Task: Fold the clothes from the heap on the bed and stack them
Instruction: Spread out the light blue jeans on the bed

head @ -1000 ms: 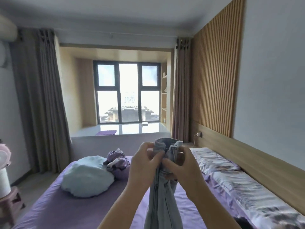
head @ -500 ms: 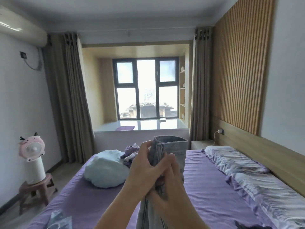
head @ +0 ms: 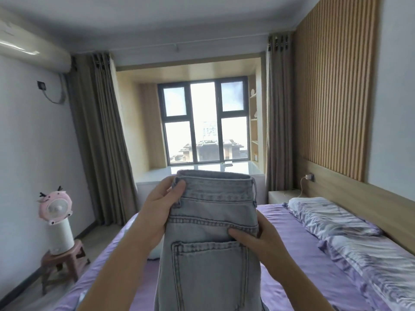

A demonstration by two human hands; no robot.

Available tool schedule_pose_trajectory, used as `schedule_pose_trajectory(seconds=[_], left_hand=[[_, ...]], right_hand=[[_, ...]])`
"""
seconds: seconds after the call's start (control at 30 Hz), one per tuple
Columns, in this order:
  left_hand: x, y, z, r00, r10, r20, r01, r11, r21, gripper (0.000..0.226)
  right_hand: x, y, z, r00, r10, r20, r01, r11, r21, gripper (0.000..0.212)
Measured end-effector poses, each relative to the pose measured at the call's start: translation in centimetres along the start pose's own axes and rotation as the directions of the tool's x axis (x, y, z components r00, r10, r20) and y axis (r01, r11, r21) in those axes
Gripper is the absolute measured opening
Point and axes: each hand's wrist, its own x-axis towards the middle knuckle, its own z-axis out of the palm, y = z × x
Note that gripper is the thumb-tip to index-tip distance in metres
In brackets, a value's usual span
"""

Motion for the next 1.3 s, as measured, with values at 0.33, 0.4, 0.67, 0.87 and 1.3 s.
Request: schedule_pose_trajectory(seconds=[0.33,0.4,0.67,0.87,1.3], left_hand=[[-1.5,3.5,-2.9,0.847,0.402,0.347,-0.414,0.089,0.906,0.093],[-1.0,3.8,-1.2,0.792,0.295,0.535,-0.526,-0.115,0.842,0.098],[0.9,1.2,-1.0,0.931,-0.189,0.312,-0.201,0.449,0.871,0.05],[1.9,3.0,0.8,0.936,-0.046,0.348,-0.279,0.505,0.817,0.042],[1.9,10.0,0.0,0.941,0.139,0.309,-0.339,0.418,0.843,0.03]], right_hand=[[1.7,-1.9,5.1,0.992,-0.07,0.106,0.077,0.995,-0.069,0.033],[1.5,-1.9,6.4,0.987,-0.09,0.132,0.109,0.983,-0.146,0.028],[0.0,-1.2,5.7,0.985,-0.006,0.173,0.036,0.984,-0.173,0.038],[-3.5,2.8,0.4,0.962,0.094,0.257,-0.124,0.987,0.104,0.044],[-6.8,9.1,-3.4,0.983,0.164,-0.082,-0.175,0.971,-0.16,0.018]])
